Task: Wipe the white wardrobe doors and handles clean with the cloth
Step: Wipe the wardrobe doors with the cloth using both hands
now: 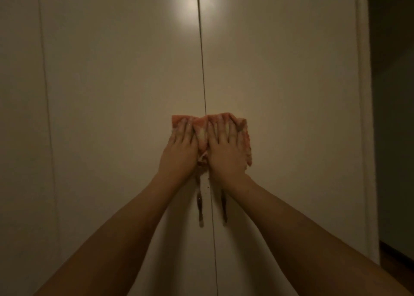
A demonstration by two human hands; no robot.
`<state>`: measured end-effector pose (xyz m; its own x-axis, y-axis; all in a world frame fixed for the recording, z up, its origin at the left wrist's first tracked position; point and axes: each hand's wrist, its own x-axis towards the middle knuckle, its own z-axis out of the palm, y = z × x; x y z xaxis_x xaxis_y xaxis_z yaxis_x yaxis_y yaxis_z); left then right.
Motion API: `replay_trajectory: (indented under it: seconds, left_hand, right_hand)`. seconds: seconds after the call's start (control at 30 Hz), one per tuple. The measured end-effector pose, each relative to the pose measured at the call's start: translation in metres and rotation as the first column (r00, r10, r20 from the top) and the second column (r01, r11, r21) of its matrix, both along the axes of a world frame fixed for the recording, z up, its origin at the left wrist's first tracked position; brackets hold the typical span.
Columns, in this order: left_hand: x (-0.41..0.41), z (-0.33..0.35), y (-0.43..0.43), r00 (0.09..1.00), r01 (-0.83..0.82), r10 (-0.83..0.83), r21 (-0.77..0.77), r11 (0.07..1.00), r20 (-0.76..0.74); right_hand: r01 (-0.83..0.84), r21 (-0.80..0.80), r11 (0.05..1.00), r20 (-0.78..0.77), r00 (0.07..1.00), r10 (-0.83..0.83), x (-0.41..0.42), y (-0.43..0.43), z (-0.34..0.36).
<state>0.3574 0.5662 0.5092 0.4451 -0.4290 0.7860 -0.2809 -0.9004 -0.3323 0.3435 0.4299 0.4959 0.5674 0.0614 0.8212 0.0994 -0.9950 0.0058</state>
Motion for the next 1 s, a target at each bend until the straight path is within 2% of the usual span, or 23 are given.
replay_trajectory:
  seconds: [0.2,0.5,0.57,0.7,0.87,1.0]
  left_hand:
    - [0.013,-0.006,0.08,1.0,-0.011,0.011,-0.018,1.0,0.017]
    - [0.027,-0.036,0.125,0.997,0.018,-0.013,-0.069,0.997,0.075]
    - [0.027,-0.058,0.128,0.997,0.044,-0.039,-0.08,0.996,0.069]
    - [0.026,-0.112,0.131,0.993,0.1,-0.092,-0.119,0.988,0.073]
    - [0.014,-0.179,0.125,0.985,0.168,-0.162,-0.128,0.978,0.054]
    - [0.012,-0.229,0.124,0.986,0.144,-0.153,-0.124,0.982,-0.06]
  right_hand:
    - [-0.091,-0.042,0.995,-0.088,0.992,0.087,-0.008,0.071,0.005]
    - [-0.12,-0.041,0.992,-0.084,0.99,0.116,0.002,0.12,-0.017]
    - [-0.145,-0.023,0.989,-0.087,0.986,0.142,0.009,0.129,-0.04]
    - [-0.147,0.025,0.989,0.062,0.988,0.145,0.017,0.138,-0.096]
    - [-0.159,0.021,0.987,0.01,0.987,0.158,0.018,0.133,-0.169]
    - [-0.184,0.011,0.983,0.019,0.983,0.183,0.01,0.128,-0.215]
